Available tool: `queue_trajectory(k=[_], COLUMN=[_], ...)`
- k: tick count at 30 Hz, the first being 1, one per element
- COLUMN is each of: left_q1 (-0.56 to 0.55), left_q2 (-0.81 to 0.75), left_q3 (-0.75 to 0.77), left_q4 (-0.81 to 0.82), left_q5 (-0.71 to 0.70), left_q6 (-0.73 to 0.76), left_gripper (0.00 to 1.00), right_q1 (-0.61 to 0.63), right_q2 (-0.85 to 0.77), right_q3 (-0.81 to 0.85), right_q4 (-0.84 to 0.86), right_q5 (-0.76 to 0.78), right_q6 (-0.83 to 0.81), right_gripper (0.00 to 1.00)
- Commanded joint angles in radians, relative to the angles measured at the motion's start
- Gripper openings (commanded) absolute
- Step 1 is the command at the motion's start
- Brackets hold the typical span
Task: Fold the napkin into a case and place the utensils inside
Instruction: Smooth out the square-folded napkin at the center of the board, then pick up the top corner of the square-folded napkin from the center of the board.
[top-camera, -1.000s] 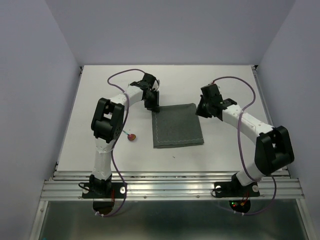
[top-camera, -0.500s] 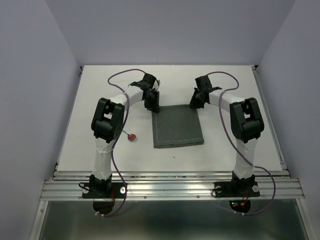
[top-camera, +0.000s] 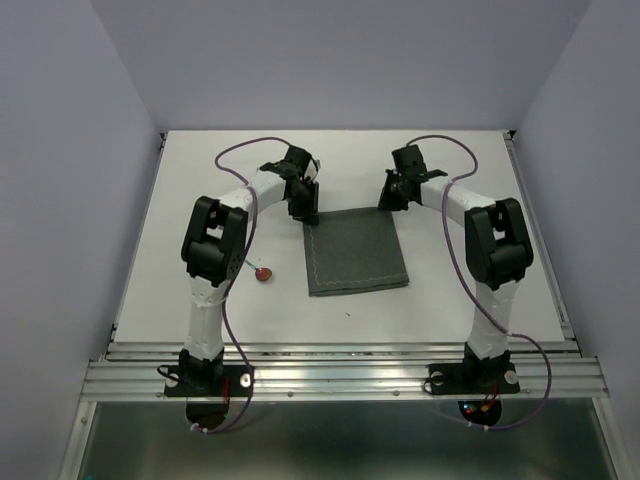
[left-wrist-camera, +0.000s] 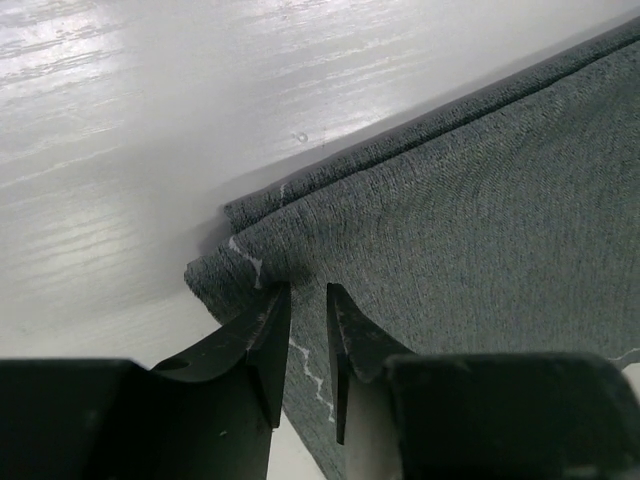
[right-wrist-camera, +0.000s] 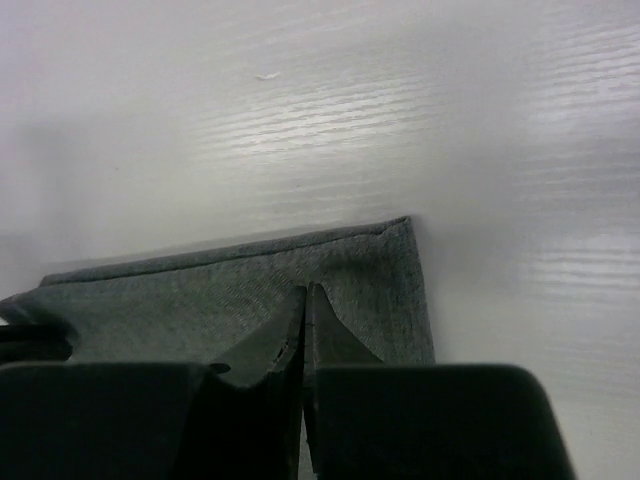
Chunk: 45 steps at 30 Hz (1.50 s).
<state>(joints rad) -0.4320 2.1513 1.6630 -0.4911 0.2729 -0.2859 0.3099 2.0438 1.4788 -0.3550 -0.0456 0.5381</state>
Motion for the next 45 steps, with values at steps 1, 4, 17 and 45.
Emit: queue_trajectory(k=[1,4,17,45], left_q1=[-0.004,0.007,0.216,0.253], left_q2=[-0.163,-0.211,-0.6,-0.697], left_q3=[0.07,0.077,-0.319,-0.482], left_q4=[-0.049,-0.069,-0.02,-0.009], left_q5=[-0.015,-0.027,-0.07,-0.115], left_q6=[0.01,0.002,-0.067,-0.042], left_gripper=[0.34,0.36,0.4,0.45], right_q1=[0.049,0.134,0.557,0.768], right_q2=[-0.197,-0.281,-0.311,-0.089], right_q3=[-0.018,-0.067,-0.172,-0.087], right_q4=[0.008,0.001,-0.059,-0.148], right_q5=[-0.014,0.018,0.265,0.382], right_q6=[-0.052,-0.063,-0.05,-0.033], right_gripper=[0.08,0.13,0.48,0.37])
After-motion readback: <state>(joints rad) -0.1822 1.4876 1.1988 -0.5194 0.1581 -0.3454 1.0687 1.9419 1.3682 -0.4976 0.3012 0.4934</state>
